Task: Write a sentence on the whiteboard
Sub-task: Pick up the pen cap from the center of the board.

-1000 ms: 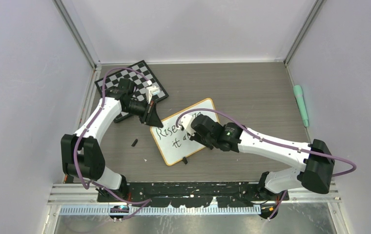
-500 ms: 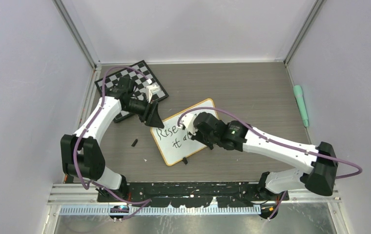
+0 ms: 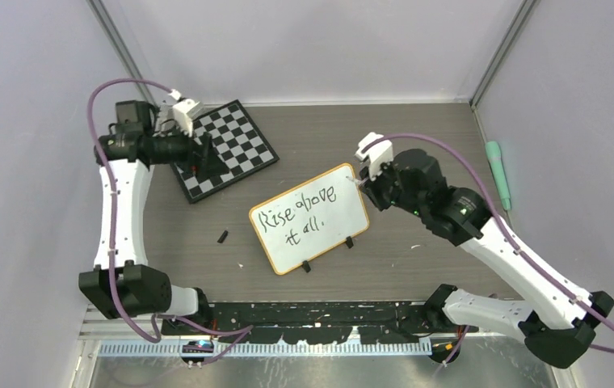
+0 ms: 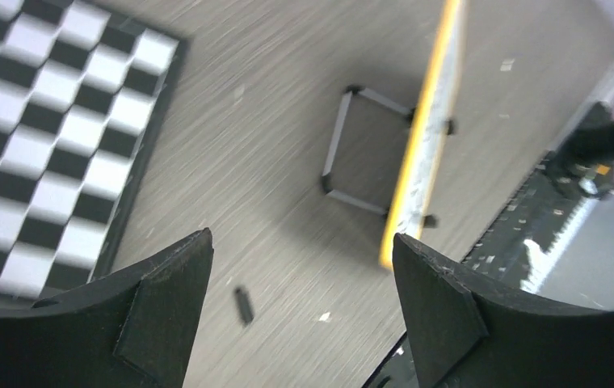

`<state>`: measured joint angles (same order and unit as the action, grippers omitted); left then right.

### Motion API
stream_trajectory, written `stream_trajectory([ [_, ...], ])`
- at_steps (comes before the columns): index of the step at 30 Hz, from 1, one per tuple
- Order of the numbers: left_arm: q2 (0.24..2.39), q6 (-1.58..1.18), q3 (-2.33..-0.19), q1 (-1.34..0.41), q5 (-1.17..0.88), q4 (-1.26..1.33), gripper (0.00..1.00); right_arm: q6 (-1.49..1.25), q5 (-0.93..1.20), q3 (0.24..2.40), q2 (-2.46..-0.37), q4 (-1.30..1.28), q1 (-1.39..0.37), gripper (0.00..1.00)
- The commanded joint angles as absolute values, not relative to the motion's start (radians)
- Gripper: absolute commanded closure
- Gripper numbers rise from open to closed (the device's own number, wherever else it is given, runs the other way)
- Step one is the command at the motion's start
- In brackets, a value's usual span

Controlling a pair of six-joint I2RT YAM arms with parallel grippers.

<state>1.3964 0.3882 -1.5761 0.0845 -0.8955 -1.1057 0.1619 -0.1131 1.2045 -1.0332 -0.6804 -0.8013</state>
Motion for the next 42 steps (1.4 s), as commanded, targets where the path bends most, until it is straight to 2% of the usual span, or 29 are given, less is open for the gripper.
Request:
stream_trajectory([
  [1,1.343,0.525,-1.47,0.19,-0.689,-1.217,0.18,0.083,-0.032,1.227,-0.981,-0.677,-0.694,1.0],
  [4,1.31,0.601,-1.293,0.207,-0.557,-1.183,0.23,0.069,0.013,1.236,-0.984,-0.699,-0.645,1.0],
  [8,1.311,0.626,-1.111,0.205,-0.512,-1.09,0.28,0.058,0.086,1.245,-0.999,-0.724,-0.603,1.0],
  [13,1.415,0.605,-1.035,0.152,-0.442,-1.003,0.36,0.064,0.1,1.262,-1.033,-0.736,-0.591,1.0],
  [20,1.489,0.581,-0.935,0.032,-0.323,-0.841,0.41,0.069,0.058,1.315,-1.078,-0.761,-0.592,1.0],
  [35,1.613,0.589,-0.863,-0.097,-0.143,-0.659,0.58,0.086,0.003,1.336,-1.071,-0.799,-0.572,1.0],
  [42,1.653,0.615,-0.906,-0.068,-0.126,-0.614,0.81,0.095,-0.039,1.343,-1.073,-0.801,-0.569,1.0],
])
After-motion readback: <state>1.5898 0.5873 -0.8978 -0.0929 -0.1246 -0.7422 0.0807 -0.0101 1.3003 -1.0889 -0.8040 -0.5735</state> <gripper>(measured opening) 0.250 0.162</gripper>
